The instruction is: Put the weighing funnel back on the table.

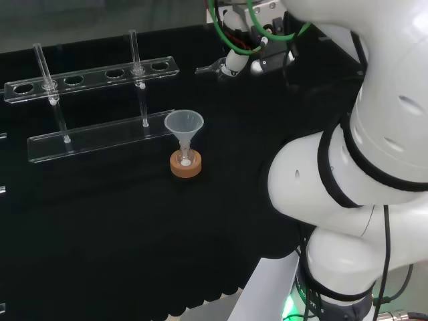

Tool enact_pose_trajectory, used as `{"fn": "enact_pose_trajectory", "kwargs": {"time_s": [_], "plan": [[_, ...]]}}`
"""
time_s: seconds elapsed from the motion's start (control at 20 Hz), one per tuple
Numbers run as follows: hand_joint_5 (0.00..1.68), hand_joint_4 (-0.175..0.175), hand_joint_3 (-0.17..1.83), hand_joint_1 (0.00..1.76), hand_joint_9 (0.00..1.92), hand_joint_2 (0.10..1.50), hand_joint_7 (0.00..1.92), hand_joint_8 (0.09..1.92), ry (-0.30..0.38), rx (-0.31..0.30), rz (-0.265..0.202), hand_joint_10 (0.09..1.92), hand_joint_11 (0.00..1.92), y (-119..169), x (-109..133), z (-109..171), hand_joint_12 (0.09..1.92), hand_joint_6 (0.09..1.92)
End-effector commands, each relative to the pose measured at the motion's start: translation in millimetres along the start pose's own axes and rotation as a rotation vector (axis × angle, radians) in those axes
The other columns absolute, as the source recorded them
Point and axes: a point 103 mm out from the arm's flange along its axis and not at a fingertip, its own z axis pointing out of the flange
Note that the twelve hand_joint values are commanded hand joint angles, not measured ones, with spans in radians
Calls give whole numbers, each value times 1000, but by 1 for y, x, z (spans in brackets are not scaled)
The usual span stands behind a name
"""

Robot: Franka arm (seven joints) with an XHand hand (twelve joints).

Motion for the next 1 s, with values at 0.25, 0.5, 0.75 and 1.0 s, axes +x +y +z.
{"fn": "enact_pose_trajectory", "kwargs": {"time_s": [0.25,0.5,0.75,1.0], "plan": [[1286,175,545,1112,1251,712,760,659,191,-35,-30,87,1128,20,-17,17,820,604],[1286,175,544,1111,1251,713,760,659,213,-19,-23,87,1128,41,-31,31,821,605],[1285,175,544,1111,1252,714,760,659,223,6,-25,87,1128,69,-44,48,821,606],[1285,175,543,1111,1252,714,761,659,219,42,-37,87,1127,105,-48,70,821,607]]}}
